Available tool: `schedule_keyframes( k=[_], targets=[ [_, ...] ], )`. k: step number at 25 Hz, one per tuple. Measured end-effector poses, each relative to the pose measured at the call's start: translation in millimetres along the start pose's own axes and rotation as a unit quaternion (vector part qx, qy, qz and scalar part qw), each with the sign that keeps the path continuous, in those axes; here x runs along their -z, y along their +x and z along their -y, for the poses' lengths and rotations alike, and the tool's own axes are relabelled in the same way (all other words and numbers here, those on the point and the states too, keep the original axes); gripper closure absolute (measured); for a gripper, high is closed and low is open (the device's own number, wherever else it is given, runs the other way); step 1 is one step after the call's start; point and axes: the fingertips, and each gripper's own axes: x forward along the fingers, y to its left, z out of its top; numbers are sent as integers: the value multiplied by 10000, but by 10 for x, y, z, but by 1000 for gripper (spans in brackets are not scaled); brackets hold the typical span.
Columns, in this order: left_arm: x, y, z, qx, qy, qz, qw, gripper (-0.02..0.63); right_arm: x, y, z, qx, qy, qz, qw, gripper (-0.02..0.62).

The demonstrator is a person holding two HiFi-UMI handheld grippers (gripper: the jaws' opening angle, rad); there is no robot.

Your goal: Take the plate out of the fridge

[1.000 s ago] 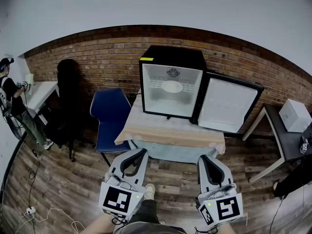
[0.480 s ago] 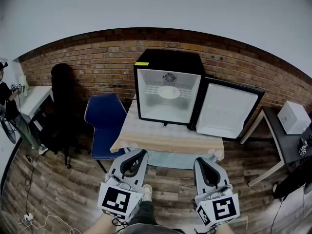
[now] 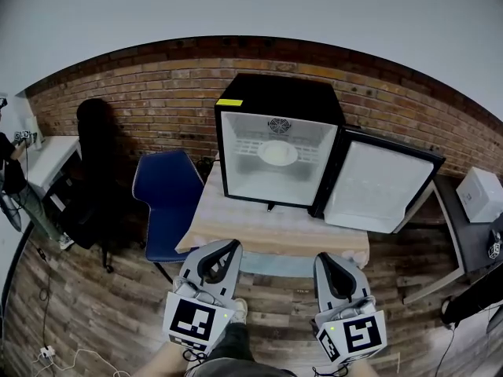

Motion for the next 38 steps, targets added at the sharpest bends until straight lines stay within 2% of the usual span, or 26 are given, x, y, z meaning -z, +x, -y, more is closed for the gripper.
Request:
schedule_keyframes(
  k=[14,18,22,25,38],
  targets=[
    [180,1122,-756,234,-184,-336,9990,588,52,1357,486,98,143,-290,9994,565],
    [266,1466,-1021,354,-105,-377,9986,588,44,1790,615,153,212,-318,9992,565],
    [334,1804,-1268,418,-241,-455,9978,588,67,2183,730,208,240,-391,9987,565],
    [366,2038,-1430,534,-202,-436,9974,588,89,2452,823,290,263,-441,9983,565],
    [422,2660,-1790,999,-352,-299,9939,588,144,3104,1103,684,295,-570,9956,565]
  ],
)
